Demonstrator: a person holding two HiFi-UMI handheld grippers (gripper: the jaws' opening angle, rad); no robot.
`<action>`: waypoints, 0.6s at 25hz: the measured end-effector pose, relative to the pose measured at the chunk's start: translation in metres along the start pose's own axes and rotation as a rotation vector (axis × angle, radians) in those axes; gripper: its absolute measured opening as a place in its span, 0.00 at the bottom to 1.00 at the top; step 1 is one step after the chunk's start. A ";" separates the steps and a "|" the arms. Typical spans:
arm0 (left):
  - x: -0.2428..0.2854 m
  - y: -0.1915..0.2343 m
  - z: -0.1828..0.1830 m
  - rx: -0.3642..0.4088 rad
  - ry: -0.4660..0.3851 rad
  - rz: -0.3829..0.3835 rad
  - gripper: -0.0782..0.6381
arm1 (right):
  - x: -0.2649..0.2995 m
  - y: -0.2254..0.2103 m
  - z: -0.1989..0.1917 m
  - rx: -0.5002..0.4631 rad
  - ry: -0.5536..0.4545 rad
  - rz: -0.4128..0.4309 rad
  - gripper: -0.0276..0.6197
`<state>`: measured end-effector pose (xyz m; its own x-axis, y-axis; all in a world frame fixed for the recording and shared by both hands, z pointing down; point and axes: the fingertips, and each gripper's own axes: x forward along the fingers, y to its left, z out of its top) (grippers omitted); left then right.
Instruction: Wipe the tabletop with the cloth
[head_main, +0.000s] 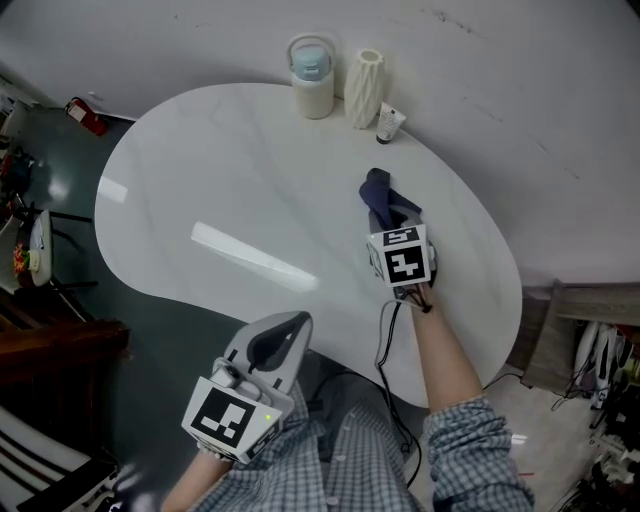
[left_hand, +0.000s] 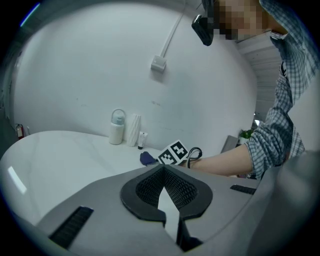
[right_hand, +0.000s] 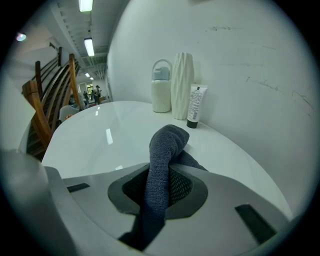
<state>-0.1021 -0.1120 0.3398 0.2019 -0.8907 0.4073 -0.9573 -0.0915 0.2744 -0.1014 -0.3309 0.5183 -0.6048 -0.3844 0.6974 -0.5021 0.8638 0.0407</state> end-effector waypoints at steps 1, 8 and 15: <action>0.000 0.001 -0.001 -0.002 0.006 0.003 0.12 | 0.003 -0.007 0.002 0.015 0.002 -0.014 0.12; 0.001 0.006 0.001 -0.008 0.004 0.006 0.12 | 0.023 -0.047 0.022 0.075 0.002 -0.085 0.12; -0.004 0.018 0.000 0.000 0.015 0.017 0.12 | 0.033 -0.085 0.033 0.091 0.007 -0.183 0.12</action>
<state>-0.1205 -0.1098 0.3431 0.1883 -0.8853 0.4252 -0.9606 -0.0761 0.2671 -0.0991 -0.4278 0.5148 -0.4941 -0.5302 0.6890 -0.6576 0.7463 0.1028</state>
